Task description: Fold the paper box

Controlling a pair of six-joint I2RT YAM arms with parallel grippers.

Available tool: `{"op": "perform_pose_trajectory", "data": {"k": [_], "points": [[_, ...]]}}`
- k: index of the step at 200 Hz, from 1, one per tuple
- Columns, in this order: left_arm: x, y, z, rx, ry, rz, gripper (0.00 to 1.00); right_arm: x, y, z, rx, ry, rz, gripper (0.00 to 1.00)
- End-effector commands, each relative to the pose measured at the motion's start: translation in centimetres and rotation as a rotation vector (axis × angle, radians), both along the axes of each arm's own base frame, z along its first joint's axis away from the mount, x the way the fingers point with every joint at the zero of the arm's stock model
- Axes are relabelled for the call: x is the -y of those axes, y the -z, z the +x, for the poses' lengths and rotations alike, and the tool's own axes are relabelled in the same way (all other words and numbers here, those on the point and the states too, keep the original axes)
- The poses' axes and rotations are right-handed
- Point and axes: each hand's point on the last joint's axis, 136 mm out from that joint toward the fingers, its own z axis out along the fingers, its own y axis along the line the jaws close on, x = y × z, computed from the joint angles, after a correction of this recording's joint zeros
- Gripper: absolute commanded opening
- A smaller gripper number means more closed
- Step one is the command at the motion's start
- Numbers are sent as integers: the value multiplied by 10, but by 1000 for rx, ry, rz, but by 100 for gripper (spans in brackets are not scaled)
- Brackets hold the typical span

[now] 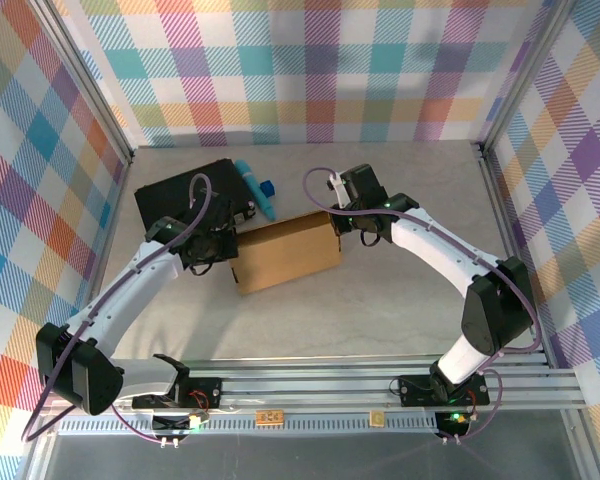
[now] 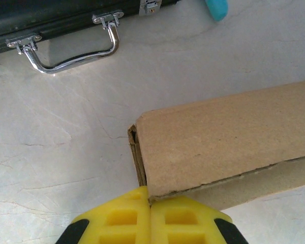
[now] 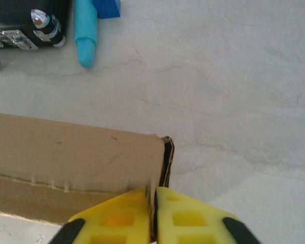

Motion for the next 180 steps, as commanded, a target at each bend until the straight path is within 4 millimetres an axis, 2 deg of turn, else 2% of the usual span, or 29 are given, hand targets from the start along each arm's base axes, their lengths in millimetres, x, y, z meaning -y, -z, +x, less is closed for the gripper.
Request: {"op": "perform_pose_trajectory", "data": {"k": [1, 60, 113, 142, 152, 166, 180], "points": [[-7, 11, -9, -25, 16, 82, 0, 14, 22, -33, -166, 31, -32, 22], [-6, 10, -8, -9, 24, 134, 0, 7, -14, -52, -226, 134, 175, 48], [-5, 8, -9, 2, 23, 148, 0, 6, -36, -62, -269, 210, 294, 52], [-4, 6, -9, 12, 27, 154, 0, 26, -55, -60, -285, 474, 431, 70], [-4, 6, -10, 13, 28, 155, 0, 33, -57, -57, -323, 592, 503, 73], [-4, 6, -10, 15, 30, 158, 0, 29, -57, -53, -428, 705, 645, 73], [-3, 5, -10, 18, 31, 160, 0, 17, -53, -51, -555, 790, 789, 73]]}}
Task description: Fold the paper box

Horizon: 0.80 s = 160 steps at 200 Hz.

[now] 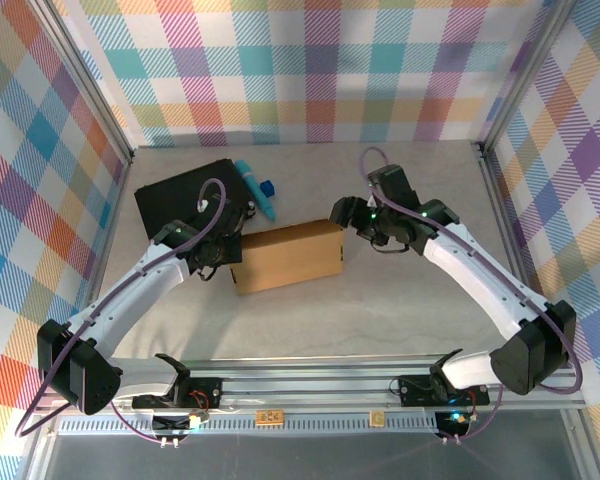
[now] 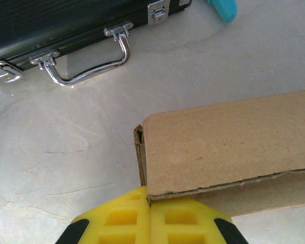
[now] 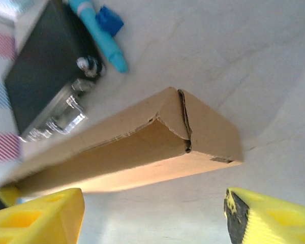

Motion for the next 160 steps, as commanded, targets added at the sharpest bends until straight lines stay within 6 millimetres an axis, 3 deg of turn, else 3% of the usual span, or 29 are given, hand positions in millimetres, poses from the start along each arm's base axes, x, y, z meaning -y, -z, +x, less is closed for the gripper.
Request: {"op": "perform_pose_trajectory", "data": {"k": [1, 23, 42, 83, 113, 160], "points": [[-4, 6, -8, -27, 3, 44, 0, -9, 8, 4, -225, 254, 293, 73], [-3, 5, -8, -22, 5, 47, 0, -32, 17, 10, -350, 328, 495, 74], [-3, 4, -8, -17, 3, 47, 0, -39, 23, 13, -412, 366, 571, 75], [-3, 3, -9, -12, -1, 48, 0, -35, 45, 10, -499, 408, 591, 74], [-3, 3, -9, -12, 0, 49, 0, -23, 61, 14, -501, 434, 601, 68], [0, 0, -9, -6, 16, 40, 0, -23, 76, 16, -524, 417, 613, 58]]}}
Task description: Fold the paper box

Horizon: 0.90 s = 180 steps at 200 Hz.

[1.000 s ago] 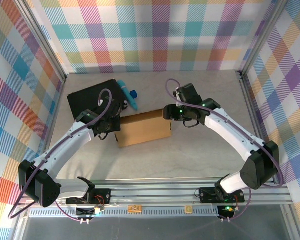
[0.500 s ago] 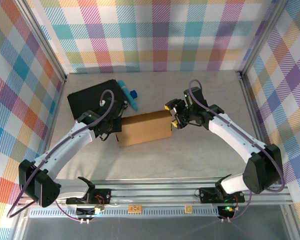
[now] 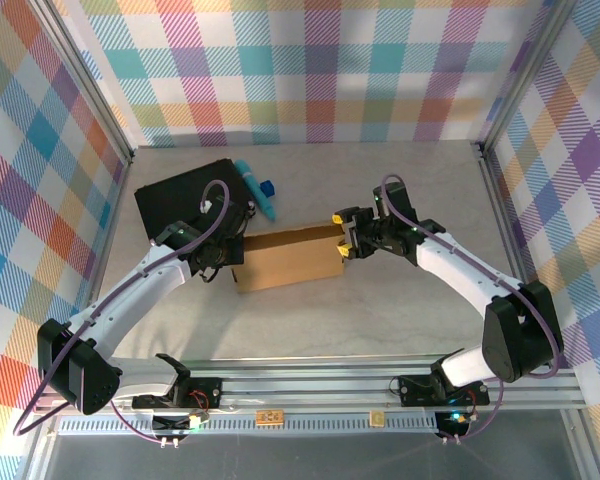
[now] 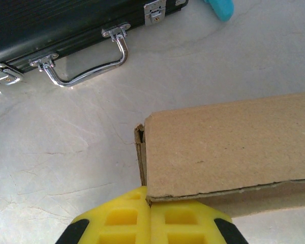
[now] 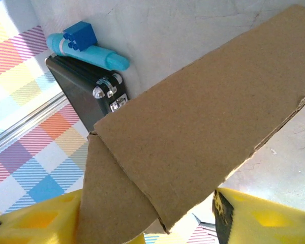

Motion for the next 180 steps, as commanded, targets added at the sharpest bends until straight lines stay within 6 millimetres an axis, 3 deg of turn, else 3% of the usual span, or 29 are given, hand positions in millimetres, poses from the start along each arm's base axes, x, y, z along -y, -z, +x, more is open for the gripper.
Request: {"op": "perform_pose_trajectory", "data": {"k": [1, 51, 67, 107, 131, 155, 180], "points": [[-3, 0, -7, -12, 2, 24, 0, -2, 8, 2, -20, -3, 27, 58], [1, 0, -13, -11, 26, -4, 1, 1, 21, -4, -35, -13, 12, 43], [2, -3, -16, -13, 26, -22, 11, 2, 25, -8, -43, -17, 3, 41], [8, -18, -32, -10, 23, -135, 50, 6, 34, -13, -58, -22, -16, 36], [15, -29, -44, -30, 0, -246, 57, 7, 40, -15, -67, -23, -27, 35], [13, -44, -47, -32, -99, -331, 71, 8, 41, -15, -67, -26, -37, 35], [8, -35, -37, -139, -254, -498, 73, 8, 44, -15, -72, -33, -44, 35]]}}
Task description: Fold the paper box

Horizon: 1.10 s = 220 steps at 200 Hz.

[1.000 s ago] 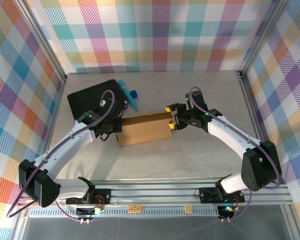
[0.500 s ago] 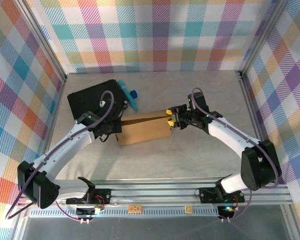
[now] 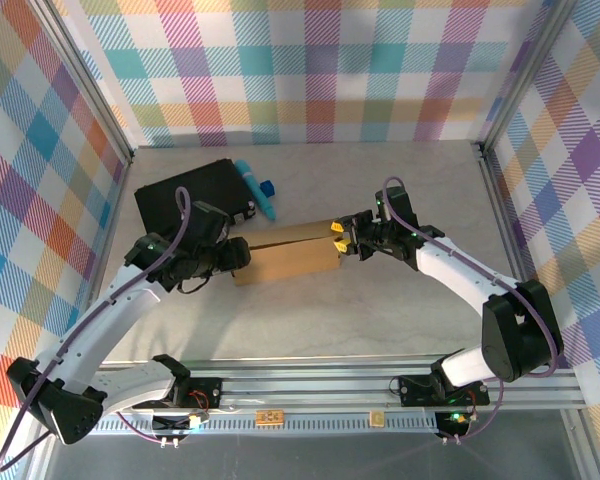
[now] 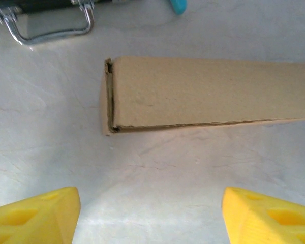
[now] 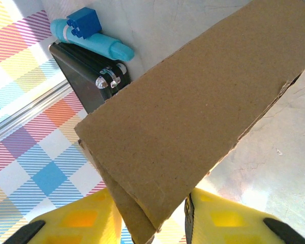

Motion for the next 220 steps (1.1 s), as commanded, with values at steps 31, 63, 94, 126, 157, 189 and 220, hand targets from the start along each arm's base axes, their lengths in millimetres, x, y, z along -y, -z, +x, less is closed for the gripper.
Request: {"op": "perform_pose_trajectory", "data": {"k": [31, 63, 94, 126, 157, 189, 220], "points": [[-14, 18, 17, -218, -281, -350, 70, 14, 38, -14, -103, 4, -89, 34], [-15, 28, 30, -235, -339, -480, 61, 14, 39, -13, -101, 2, -86, 34], [-10, 39, 34, -254, -350, -520, 49, 15, 41, -14, -108, -1, -85, 33], [-13, 68, 20, -319, -373, -495, 31, 15, 42, -14, -108, -2, -89, 30], [-16, 85, 16, -339, -386, -477, 20, 20, 45, -17, -116, -7, -114, 25], [-12, 87, 17, -347, -378, -501, 7, 32, 46, -22, -104, -37, -168, 25], [4, 90, 16, -361, -355, -549, 4, 48, 44, -27, -24, -135, -218, 24]]}}
